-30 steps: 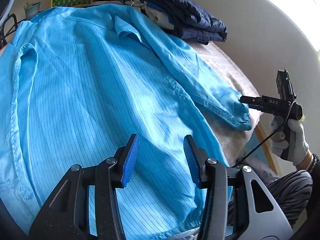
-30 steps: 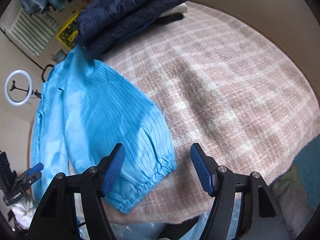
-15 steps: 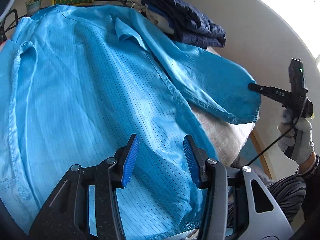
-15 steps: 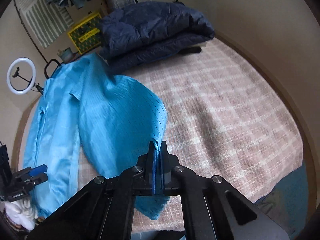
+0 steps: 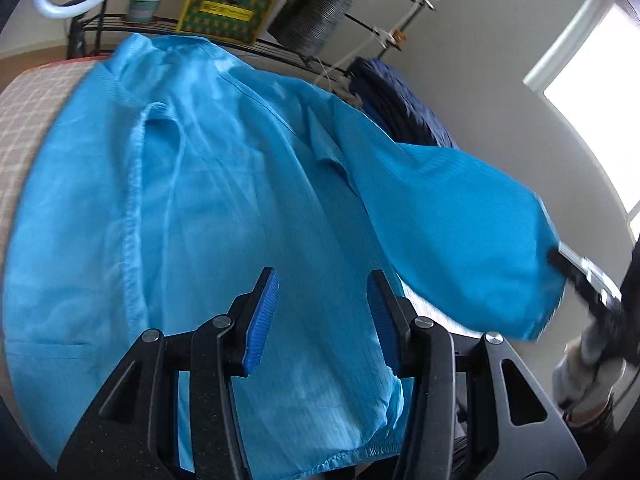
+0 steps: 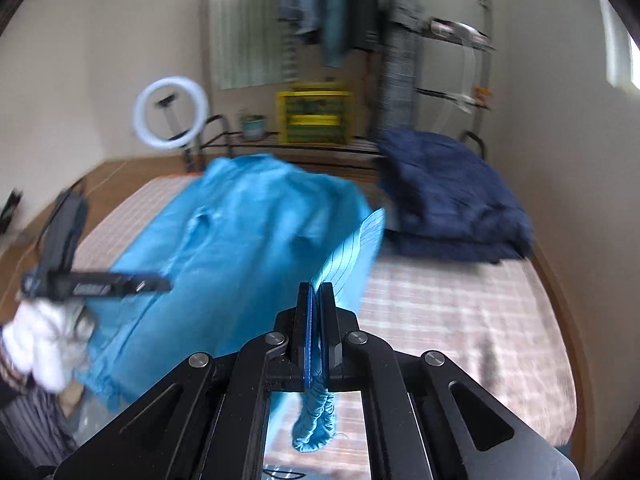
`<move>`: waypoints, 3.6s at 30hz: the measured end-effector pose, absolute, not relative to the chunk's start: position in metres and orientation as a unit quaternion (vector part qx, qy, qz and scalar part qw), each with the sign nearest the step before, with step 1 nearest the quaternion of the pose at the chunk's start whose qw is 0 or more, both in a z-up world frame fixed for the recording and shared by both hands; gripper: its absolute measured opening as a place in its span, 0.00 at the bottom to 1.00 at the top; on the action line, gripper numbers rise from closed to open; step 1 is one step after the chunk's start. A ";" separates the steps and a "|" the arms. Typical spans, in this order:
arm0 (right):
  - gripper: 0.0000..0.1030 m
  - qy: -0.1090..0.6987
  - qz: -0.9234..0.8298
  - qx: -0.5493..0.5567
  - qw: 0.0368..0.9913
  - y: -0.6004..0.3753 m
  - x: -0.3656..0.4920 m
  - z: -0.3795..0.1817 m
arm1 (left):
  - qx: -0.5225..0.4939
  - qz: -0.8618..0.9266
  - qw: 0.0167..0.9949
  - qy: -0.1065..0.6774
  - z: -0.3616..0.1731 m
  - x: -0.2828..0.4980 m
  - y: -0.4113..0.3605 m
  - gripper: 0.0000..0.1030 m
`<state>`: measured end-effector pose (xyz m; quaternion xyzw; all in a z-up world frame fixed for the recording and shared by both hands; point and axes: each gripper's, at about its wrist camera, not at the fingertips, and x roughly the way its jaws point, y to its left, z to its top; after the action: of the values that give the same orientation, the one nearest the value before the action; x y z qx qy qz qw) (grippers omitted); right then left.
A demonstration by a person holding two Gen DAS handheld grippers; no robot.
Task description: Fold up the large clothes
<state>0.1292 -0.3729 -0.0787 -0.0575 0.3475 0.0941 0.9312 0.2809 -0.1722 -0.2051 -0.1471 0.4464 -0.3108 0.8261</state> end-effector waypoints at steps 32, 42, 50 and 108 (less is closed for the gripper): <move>0.36 0.538 0.179 0.144 0.811 -0.394 0.142 -0.222 | -0.097 -0.284 0.782 0.546 -0.293 0.249 -0.176 0.38; 0.33 0.571 0.165 0.237 0.768 -0.400 0.167 -0.269 | -0.124 -0.309 0.774 0.539 -0.287 0.215 -0.186 0.00; 0.01 0.551 0.152 0.178 0.801 -0.386 0.160 -0.242 | -0.154 -0.306 0.775 0.531 -0.282 0.192 -0.164 0.00; 0.10 0.466 0.130 0.350 0.802 -0.472 0.438 -0.291 | 0.089 -0.205 0.870 0.440 -0.277 0.465 -0.293 0.04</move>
<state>0.4375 -0.4721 -0.2913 0.3497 0.4658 0.1296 0.8025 0.4651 -0.2929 -0.2767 0.0885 0.4401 -0.2045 0.8699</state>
